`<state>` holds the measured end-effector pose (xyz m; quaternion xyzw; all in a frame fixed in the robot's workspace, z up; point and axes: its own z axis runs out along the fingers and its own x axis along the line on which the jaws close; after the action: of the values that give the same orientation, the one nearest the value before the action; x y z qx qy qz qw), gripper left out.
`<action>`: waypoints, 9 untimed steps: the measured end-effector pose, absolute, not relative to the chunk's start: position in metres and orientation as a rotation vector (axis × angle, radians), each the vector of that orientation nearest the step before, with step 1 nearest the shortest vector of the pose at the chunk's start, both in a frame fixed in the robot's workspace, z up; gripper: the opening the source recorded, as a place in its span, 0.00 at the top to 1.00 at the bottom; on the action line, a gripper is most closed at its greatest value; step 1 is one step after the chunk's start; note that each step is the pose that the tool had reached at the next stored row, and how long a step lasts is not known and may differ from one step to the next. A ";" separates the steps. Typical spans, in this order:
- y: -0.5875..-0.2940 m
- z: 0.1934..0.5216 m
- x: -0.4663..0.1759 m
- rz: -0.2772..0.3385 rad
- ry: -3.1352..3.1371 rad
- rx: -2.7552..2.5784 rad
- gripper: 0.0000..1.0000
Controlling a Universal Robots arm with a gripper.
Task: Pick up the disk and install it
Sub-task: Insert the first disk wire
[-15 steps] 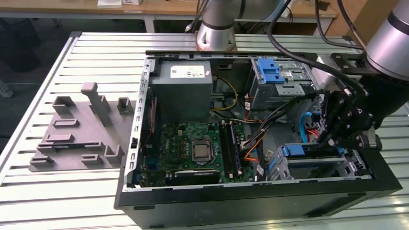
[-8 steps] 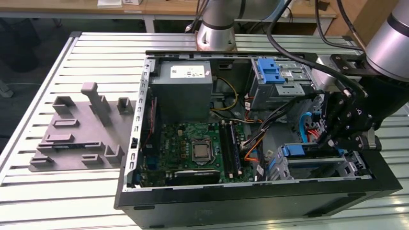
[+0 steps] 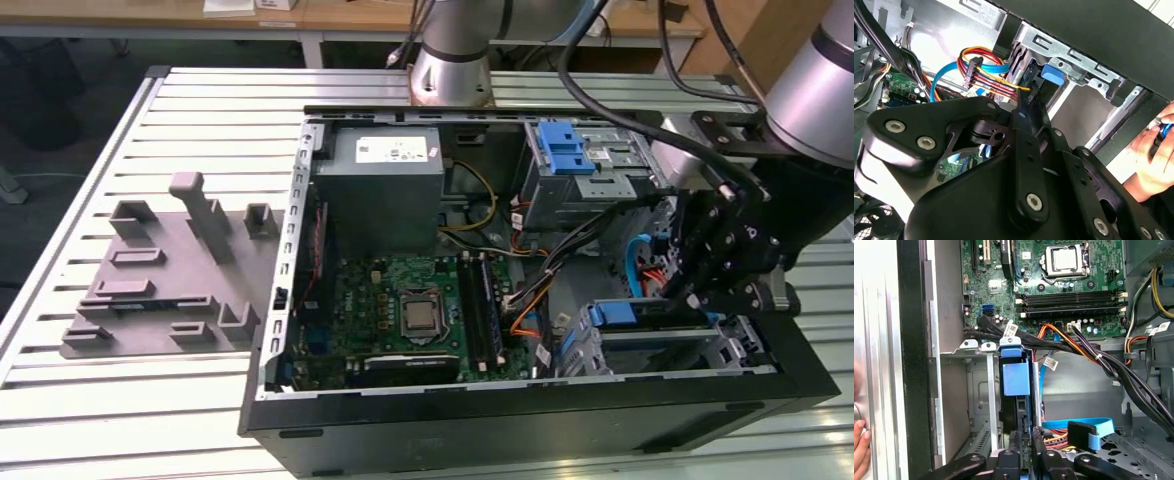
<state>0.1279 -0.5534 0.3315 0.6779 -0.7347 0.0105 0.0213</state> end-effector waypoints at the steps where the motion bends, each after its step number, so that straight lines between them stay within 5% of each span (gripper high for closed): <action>1: -0.553 0.333 0.128 0.032 -2.277 2.102 0.76; 9: -0.553 0.343 0.128 0.032 -2.277 2.102 0.77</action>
<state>0.1280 -0.5532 0.3428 0.6780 -0.7347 0.0104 0.0212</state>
